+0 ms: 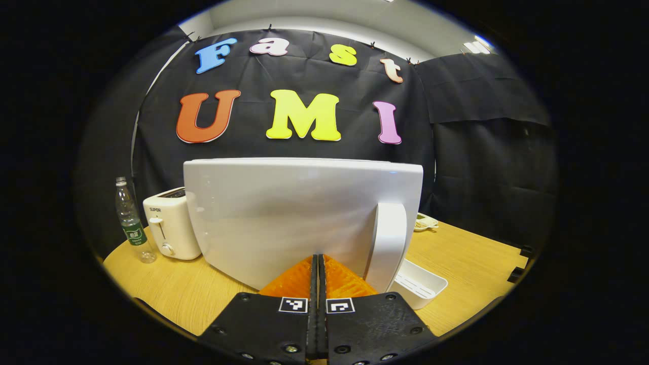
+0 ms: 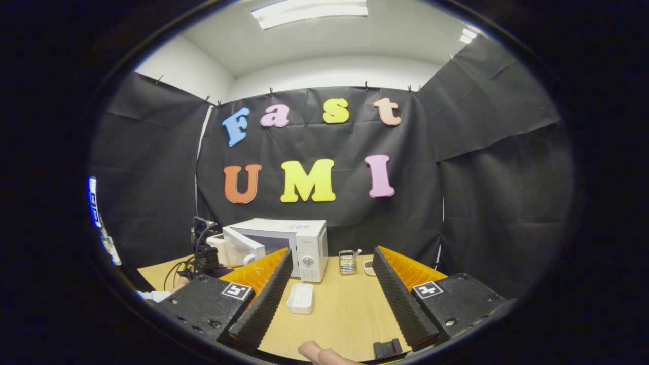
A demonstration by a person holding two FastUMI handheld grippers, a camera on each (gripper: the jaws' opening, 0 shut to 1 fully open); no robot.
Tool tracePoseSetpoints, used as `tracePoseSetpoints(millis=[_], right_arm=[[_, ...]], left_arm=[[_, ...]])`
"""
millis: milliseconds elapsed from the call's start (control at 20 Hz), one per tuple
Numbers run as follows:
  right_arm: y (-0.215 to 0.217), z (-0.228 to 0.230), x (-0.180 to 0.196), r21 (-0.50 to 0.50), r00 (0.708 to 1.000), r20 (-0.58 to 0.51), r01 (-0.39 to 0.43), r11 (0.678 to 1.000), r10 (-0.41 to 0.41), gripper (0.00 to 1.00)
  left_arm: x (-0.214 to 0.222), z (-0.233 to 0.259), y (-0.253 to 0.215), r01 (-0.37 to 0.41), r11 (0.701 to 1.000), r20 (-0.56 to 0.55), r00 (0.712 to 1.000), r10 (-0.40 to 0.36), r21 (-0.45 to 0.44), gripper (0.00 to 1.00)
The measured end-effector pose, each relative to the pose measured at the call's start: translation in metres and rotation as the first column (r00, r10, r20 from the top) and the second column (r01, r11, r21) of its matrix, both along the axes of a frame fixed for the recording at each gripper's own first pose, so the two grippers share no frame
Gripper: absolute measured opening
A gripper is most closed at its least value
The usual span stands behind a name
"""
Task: Open the microwave oven with the left hand, put the food in, and close the microwave oven.
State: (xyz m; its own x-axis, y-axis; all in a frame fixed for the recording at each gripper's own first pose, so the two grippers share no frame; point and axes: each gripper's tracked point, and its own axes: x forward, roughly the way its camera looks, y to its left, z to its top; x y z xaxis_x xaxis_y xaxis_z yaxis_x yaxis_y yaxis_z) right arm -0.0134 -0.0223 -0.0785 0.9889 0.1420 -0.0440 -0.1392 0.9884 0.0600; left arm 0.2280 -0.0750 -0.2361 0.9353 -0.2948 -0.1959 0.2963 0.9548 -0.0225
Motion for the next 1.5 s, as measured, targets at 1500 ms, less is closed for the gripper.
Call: tracePoseSetpoints(millis=[1500], right_arm=[[-0.051, -0.052, 0.048, 0.007, 0.999, -0.036, 0.026, 1.0, -0.025, 0.9]], left_arm=[[0.113, -0.003, -0.044, -0.12, 0.993, -0.093, 0.988, 0.12, -0.002, 0.0]])
